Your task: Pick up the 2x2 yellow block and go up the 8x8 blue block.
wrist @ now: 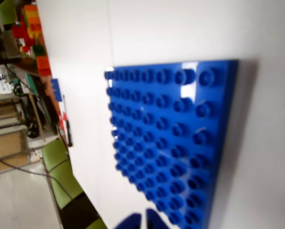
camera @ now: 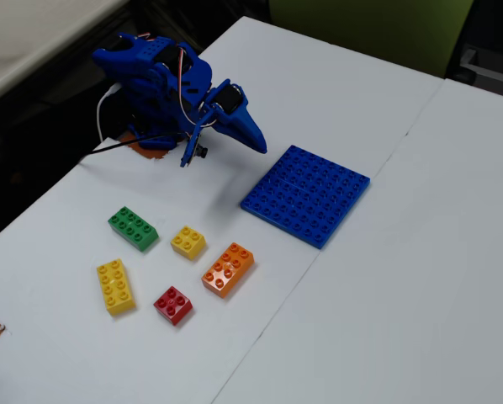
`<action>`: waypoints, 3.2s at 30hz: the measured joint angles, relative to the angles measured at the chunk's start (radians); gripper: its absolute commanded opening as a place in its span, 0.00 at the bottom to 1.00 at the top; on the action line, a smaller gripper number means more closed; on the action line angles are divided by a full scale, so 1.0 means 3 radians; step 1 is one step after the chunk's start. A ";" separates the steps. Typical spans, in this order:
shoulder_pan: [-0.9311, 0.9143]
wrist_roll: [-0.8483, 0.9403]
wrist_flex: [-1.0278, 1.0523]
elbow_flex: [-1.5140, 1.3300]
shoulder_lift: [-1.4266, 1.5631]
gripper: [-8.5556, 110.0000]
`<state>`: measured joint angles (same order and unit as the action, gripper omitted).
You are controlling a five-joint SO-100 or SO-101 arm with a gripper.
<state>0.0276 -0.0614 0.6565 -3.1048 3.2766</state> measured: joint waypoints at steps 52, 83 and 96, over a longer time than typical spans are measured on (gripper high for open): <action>-0.0706 0.4331 0.2148 0.4086 -0.3748 0.20; -0.2403 0.7752 0.1974 0.5696 -0.6376 0.26; -0.2449 0.7992 0.1958 0.5788 -0.6627 0.29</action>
<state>-0.7072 2.3363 1.2441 -1.3683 1.2885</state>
